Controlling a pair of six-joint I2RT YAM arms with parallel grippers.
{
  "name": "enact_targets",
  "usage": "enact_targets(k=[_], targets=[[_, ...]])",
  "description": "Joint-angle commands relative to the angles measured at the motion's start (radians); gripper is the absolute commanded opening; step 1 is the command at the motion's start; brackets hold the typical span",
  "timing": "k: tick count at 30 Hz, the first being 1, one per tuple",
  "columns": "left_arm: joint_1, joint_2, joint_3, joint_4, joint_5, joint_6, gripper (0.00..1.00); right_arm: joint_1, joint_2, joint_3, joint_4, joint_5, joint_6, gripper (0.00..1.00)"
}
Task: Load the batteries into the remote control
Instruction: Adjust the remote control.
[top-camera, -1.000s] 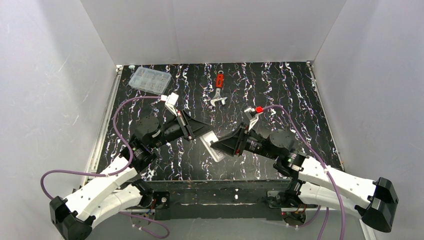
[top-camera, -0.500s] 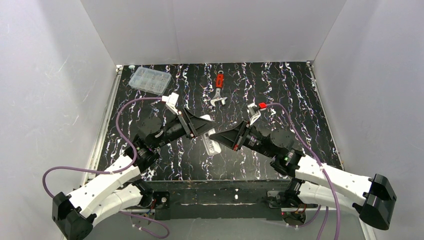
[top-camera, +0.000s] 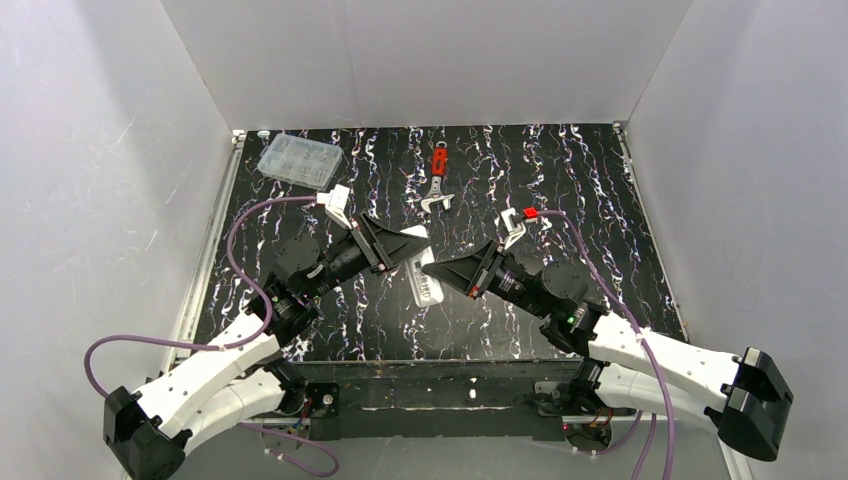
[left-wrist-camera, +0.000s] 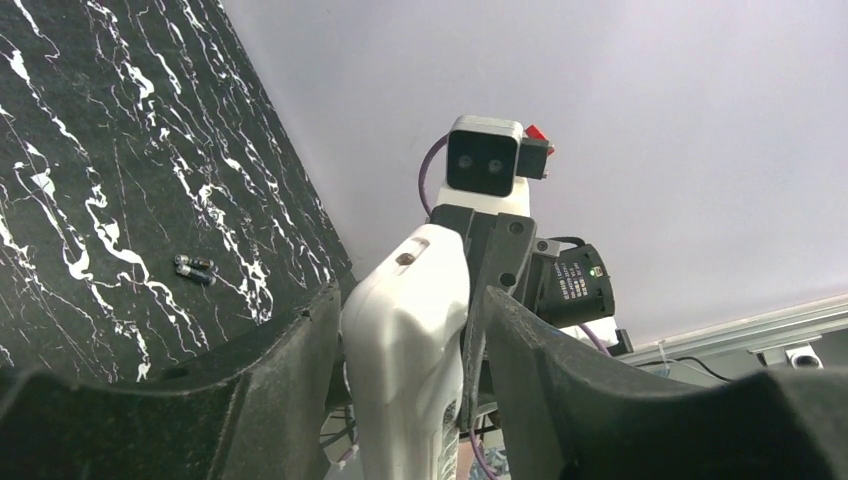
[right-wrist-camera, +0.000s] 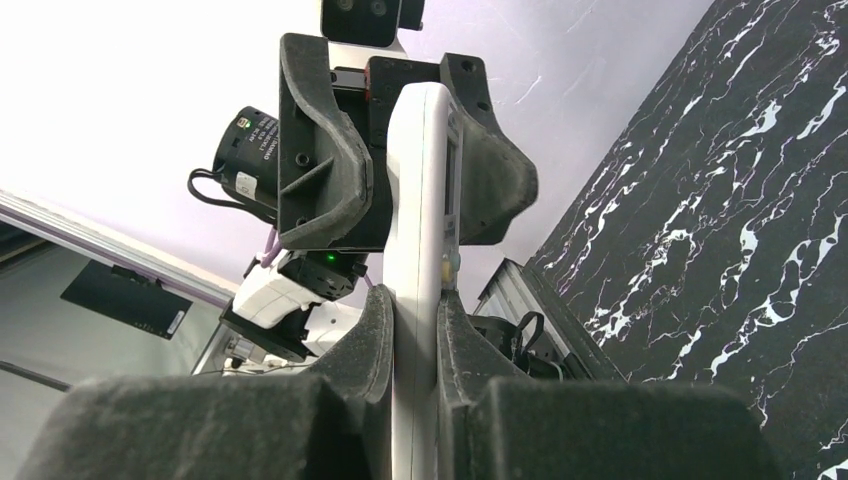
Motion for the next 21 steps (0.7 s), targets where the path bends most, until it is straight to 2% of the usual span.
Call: enact_targets(k=[1,9,14,18,21], targets=[[-0.001,-0.032,0.007,0.099,-0.016,0.004,0.51,-0.004,-0.015,-0.010,0.085,0.010,0.032,0.01],[-0.002,-0.004,0.004,0.148,-0.004,-0.031,0.28,-0.013,0.010,-0.013,0.106,-0.009,0.071,0.01],[-0.002,0.013,0.000,0.187,0.007,-0.054,0.00,-0.023,0.029,-0.011,0.110,-0.006,0.075,0.01],[-0.001,0.013,-0.001,0.195,0.008,-0.055,0.00,-0.032,0.035,0.000,0.082,-0.020,0.036,0.03],[-0.001,0.012,0.001,0.193,0.010,-0.049,0.00,-0.031,0.032,0.019,0.033,-0.030,0.000,0.17]])
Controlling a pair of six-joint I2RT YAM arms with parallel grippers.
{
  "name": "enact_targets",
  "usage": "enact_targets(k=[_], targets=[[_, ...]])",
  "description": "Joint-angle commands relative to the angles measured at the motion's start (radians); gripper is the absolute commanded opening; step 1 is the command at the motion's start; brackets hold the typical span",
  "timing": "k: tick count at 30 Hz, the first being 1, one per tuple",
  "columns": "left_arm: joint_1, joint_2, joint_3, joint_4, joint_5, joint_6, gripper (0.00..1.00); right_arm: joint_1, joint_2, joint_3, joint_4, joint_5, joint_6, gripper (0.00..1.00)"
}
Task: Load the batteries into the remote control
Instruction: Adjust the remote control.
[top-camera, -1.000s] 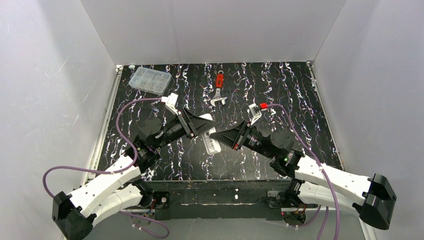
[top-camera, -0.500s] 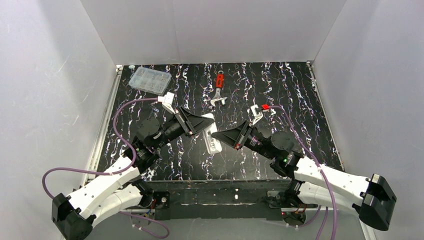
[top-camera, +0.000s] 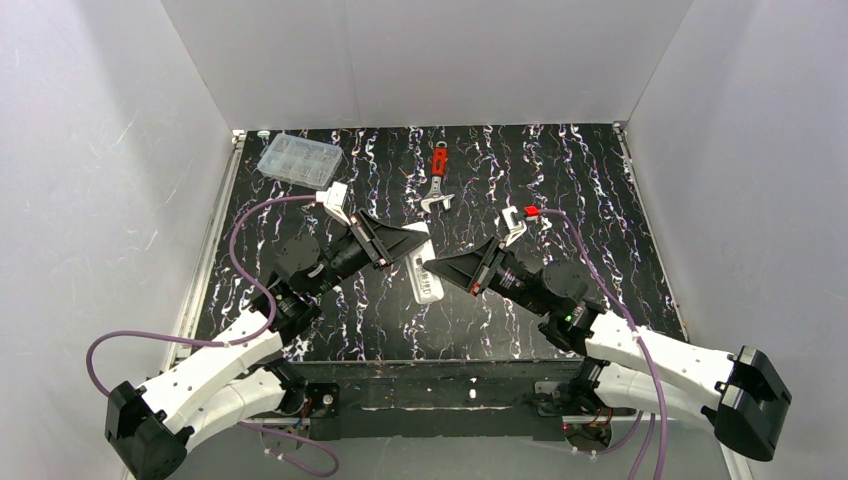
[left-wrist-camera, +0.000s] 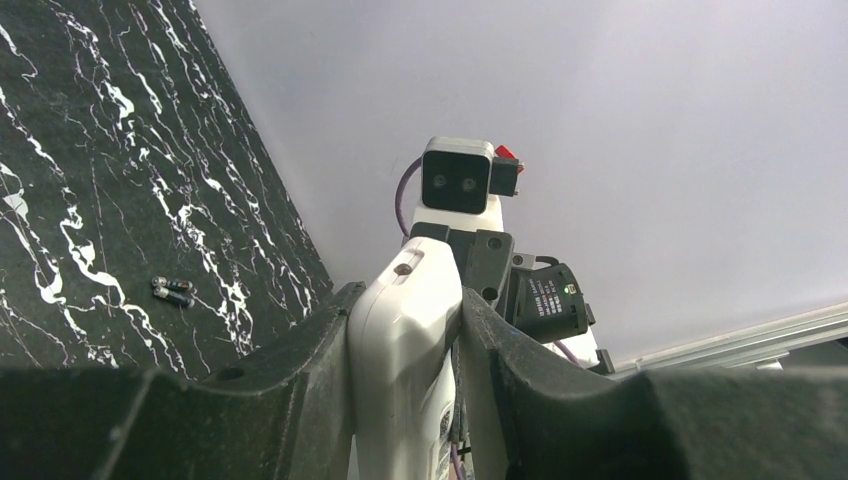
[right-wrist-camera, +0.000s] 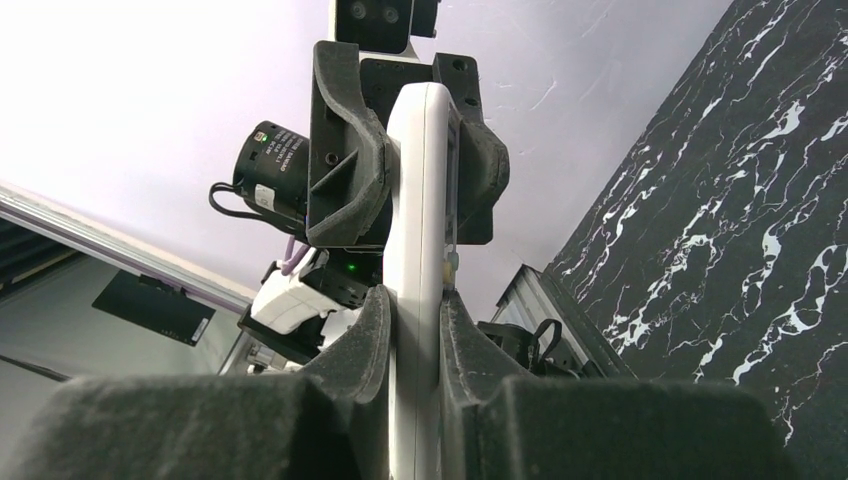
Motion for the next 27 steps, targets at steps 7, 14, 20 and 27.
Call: enact_targets(k=[7,14,20,27], targets=[[-0.003,-0.007,0.009,0.123,0.028,-0.001,0.00,-0.007,0.017,0.032,-0.028,-0.019,-0.071,0.33],[-0.003,-0.009,0.008,0.128,0.023,-0.002,0.00,-0.006,0.024,0.031,-0.033,-0.024,-0.064,0.40],[-0.004,-0.014,0.001,0.113,0.016,0.001,0.00,-0.006,0.034,0.033,-0.012,-0.065,-0.063,0.45],[-0.003,-0.008,-0.001,0.123,0.010,0.005,0.00,-0.006,0.078,0.036,0.060,-0.165,-0.036,0.48]])
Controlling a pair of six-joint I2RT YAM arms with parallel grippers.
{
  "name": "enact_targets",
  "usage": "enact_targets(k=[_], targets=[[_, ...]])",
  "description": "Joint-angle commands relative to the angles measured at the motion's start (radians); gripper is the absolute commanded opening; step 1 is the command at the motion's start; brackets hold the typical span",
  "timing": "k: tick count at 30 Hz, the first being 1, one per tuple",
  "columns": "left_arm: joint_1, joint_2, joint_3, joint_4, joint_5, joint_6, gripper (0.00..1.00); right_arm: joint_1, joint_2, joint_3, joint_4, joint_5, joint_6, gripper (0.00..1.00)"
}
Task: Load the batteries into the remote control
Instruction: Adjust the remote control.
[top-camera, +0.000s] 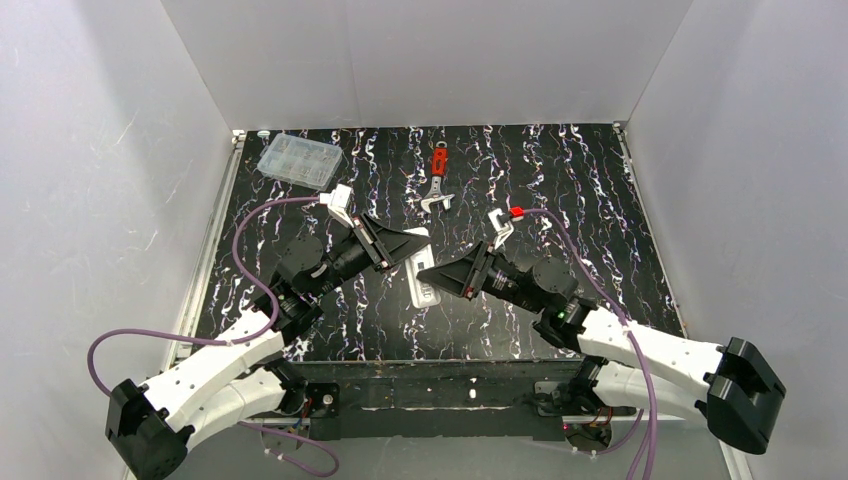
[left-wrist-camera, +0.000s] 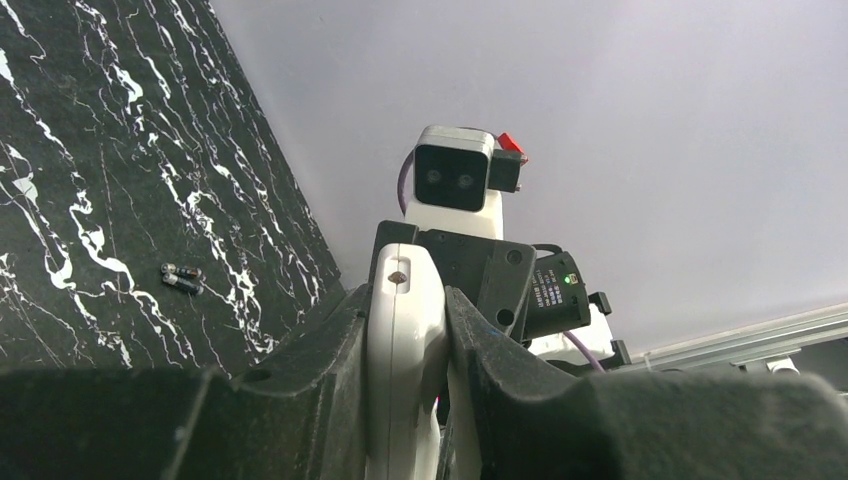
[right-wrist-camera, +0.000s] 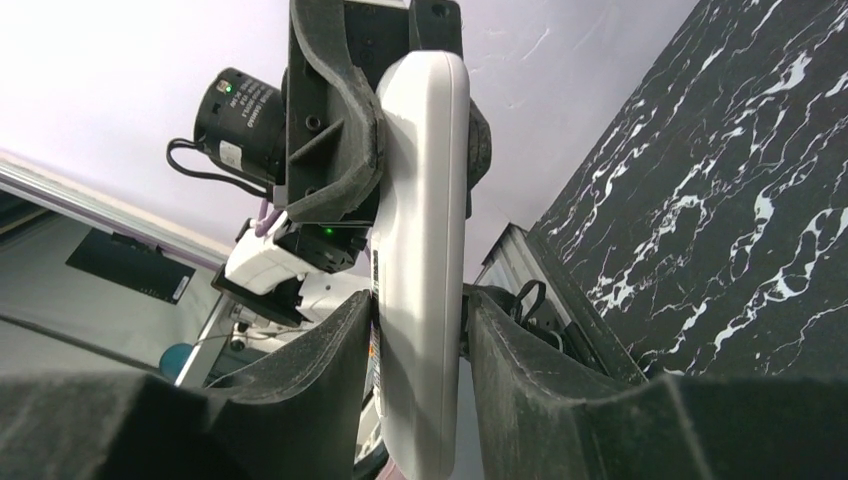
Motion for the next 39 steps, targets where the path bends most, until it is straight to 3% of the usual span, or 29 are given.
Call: enact_targets(k=[1,6,12,14,17,18,24,30,35,39], targets=[[-0.002,-0.016,0.014,0.126,0.008,0.002,0.00,0.000,0.032,0.034,0.072,-0.092,0.003,0.48],[-0.001,-0.021,0.015,0.117,0.003,0.015,0.00,0.000,0.037,0.034,0.077,-0.105,0.011,0.36],[0.002,-0.038,0.017,0.071,-0.001,0.029,0.00,0.000,0.023,0.036,0.054,-0.106,0.001,0.01],[0.003,-0.043,0.020,0.051,0.012,0.030,0.05,-0.005,0.016,0.045,0.027,-0.116,-0.007,0.01],[0.006,-0.058,0.021,0.027,0.043,0.027,0.26,-0.021,-0.001,0.052,0.006,-0.154,-0.020,0.01],[0.007,-0.060,0.029,0.025,0.075,0.024,0.37,-0.048,-0.010,0.055,-0.002,-0.198,-0.021,0.01],[0.009,-0.023,0.082,0.063,0.228,-0.015,0.48,-0.128,-0.012,0.080,-0.006,-0.370,-0.008,0.01],[0.008,0.041,0.109,0.162,0.304,-0.079,0.42,-0.141,0.034,0.130,-0.007,-0.494,-0.003,0.01],[0.009,0.042,0.110,0.160,0.301,-0.071,0.29,-0.143,0.032,0.125,-0.002,-0.483,0.000,0.01],[0.008,0.029,0.112,0.135,0.296,-0.054,0.26,-0.147,0.016,0.117,-0.017,-0.473,-0.008,0.01]])
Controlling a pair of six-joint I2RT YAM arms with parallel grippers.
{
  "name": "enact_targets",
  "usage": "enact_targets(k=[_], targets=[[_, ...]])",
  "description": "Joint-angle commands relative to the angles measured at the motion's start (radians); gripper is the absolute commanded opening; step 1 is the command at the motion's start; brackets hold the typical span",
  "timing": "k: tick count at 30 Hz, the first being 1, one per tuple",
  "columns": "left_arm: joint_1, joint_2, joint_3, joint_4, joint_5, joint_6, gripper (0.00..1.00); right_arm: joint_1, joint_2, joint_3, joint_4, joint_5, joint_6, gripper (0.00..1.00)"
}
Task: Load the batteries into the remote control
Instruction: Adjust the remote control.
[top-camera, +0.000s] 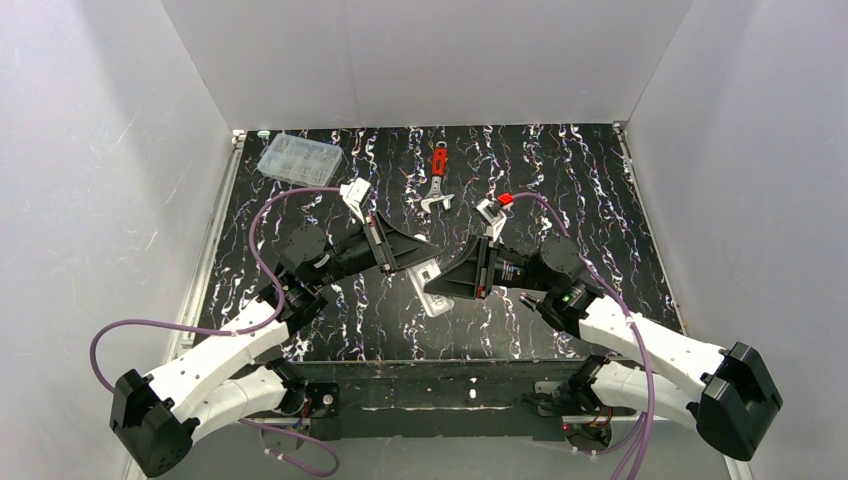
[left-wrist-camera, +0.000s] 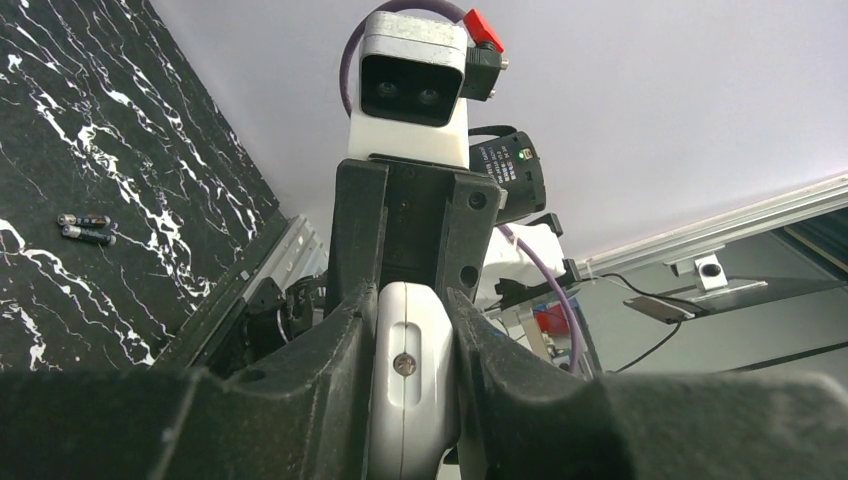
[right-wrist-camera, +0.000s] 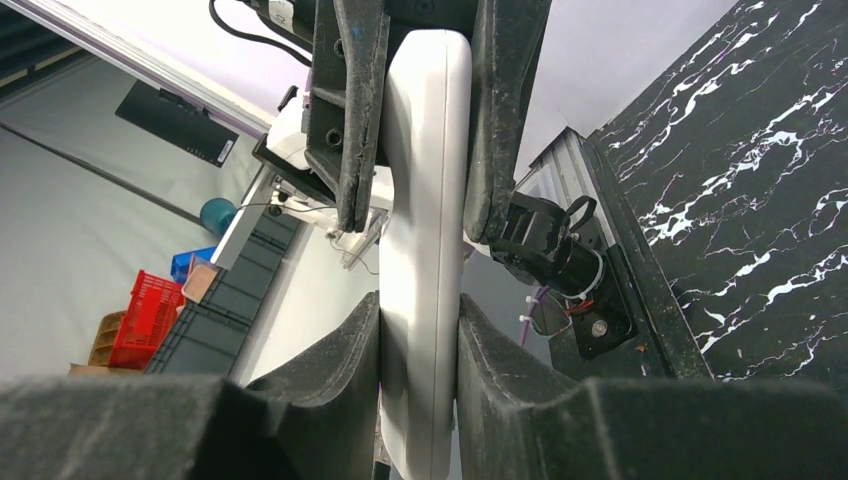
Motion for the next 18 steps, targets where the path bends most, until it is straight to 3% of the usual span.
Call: enact_targets(k=[1,6,13,15,16,18], targets=[[0.002,-0.040,0.048,0.094,0.044,0.003,0.26,-0.010,-0.023,0.024,0.008,-0.013,-0.014,0.01],[0.001,-0.047,0.045,0.077,0.040,0.014,0.29,-0.013,-0.034,0.019,-0.020,-0.003,-0.027,0.01],[0.001,-0.054,0.045,0.038,0.035,0.033,0.01,-0.019,-0.034,0.028,-0.038,0.002,-0.040,0.01],[0.001,-0.062,0.044,0.000,0.027,0.050,0.00,-0.019,-0.038,0.033,-0.057,0.003,-0.062,0.01],[0.002,-0.068,0.046,-0.022,0.019,0.063,0.00,-0.019,-0.039,0.037,-0.071,0.004,-0.076,0.03],[0.002,-0.081,0.046,-0.074,0.003,0.086,0.00,-0.021,-0.047,0.046,-0.110,0.008,-0.116,0.17]])
